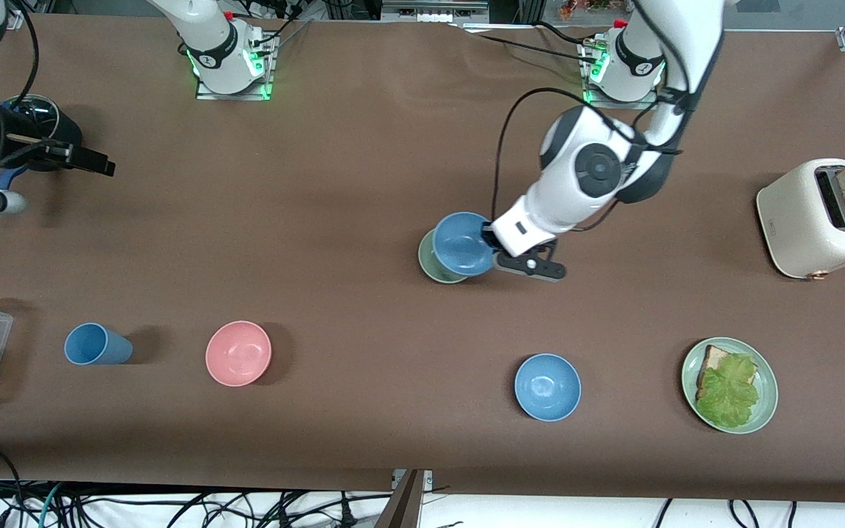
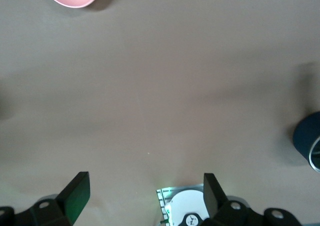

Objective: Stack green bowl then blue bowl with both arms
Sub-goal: 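Carry the blue bowl with the left gripper onto the green bowl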

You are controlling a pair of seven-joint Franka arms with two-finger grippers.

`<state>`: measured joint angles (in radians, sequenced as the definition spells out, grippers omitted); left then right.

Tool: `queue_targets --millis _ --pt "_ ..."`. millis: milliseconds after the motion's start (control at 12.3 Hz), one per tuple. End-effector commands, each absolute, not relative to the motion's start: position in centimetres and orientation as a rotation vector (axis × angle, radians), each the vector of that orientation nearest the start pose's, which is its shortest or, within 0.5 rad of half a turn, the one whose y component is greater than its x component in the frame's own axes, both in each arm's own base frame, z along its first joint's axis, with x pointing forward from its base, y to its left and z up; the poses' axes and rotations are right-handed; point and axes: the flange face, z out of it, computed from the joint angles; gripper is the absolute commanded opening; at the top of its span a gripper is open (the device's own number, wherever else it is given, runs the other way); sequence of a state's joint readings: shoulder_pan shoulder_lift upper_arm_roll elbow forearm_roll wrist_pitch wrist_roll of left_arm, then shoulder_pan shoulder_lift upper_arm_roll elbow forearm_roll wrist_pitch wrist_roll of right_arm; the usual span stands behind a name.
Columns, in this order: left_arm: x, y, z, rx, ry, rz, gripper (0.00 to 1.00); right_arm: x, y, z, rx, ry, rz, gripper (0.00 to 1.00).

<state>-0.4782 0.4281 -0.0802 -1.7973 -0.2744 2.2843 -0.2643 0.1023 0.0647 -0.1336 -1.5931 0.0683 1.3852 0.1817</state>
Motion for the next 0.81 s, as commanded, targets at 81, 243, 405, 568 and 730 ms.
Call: queue_targets --millis 81,243,405,568,730 --pt "56.2 -37.7 29.0 -3.377 0.147 0.124 0.00 53.9 -1.3 57.4 -3.054 0.331 0.481 1.00" --pt "56.2 -37.6 28.0 -3.368 0.155 0.141 0.00 53.6 -1.4 57.6 -3.051 0.337 0.488 1.00" --pt "56.1 -37.6 27.3 -3.340 0.200 0.135 0.00 53.2 -2.3 58.0 -3.046 0.345 0.489 1.00" --pt "56.0 -37.4 26.9 -3.301 0.245 0.118 0.00 53.1 -2.4 58.2 -3.047 0.343 0.487 1.00" --pt "56.0 -37.4 26.4 -3.298 0.244 0.127 0.00 53.2 -2.3 58.2 -3.048 0.343 0.478 1.00"
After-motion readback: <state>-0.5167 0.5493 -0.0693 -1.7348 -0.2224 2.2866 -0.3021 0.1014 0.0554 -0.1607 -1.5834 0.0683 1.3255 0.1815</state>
